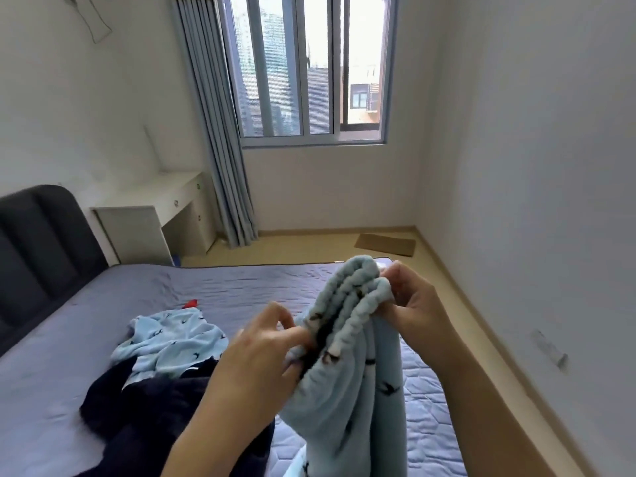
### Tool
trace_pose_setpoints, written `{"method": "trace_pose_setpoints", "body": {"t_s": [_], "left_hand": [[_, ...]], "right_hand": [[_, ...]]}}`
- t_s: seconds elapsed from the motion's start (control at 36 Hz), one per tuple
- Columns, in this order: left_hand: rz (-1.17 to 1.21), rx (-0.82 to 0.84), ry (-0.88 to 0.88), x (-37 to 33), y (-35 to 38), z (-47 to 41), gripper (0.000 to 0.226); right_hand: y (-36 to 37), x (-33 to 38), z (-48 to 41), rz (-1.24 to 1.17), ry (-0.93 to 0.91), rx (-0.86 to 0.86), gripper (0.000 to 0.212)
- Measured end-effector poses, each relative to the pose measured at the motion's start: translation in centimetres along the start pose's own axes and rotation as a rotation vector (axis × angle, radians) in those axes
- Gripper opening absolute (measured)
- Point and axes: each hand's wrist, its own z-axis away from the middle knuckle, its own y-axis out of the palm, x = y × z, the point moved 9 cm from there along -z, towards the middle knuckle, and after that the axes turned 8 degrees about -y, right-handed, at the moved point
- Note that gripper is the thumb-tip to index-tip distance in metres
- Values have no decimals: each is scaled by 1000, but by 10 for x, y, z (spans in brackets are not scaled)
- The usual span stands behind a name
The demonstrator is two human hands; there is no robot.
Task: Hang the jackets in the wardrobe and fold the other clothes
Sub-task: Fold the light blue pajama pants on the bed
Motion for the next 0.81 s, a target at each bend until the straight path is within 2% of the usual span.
{"method": "trace_pose_setpoints", "body": {"t_s": [0.06,0.14,0.25,0.36,0.47,0.56,0.64,0.69,0.81], "left_hand": [[-103,43,-74,11,10,2,37],[-203,103,-159,22,20,6,38],[-202,309,-194,29,47,15,43],[40,422,-161,27,70,14,66],[345,304,-261,39,76,8,82],[677,272,-290,42,80,6,82],[815,358,-128,23,77,10,68],[730,400,1,13,75,14,63],[327,392,151,11,83,17,56]], "right_hand": [[4,-1,1,18,-15,23,33],[10,-3,5,12,-24,48,36],[20,-1,11,-15,-47,95,31],[29,2,14,-45,-46,109,37],[27,-1,17,-86,-35,88,40],[24,-2,20,-98,-23,71,41],[19,0,21,-132,-14,30,29],[16,3,22,-151,-23,5,27],[19,3,26,-130,-27,-17,33]]}}
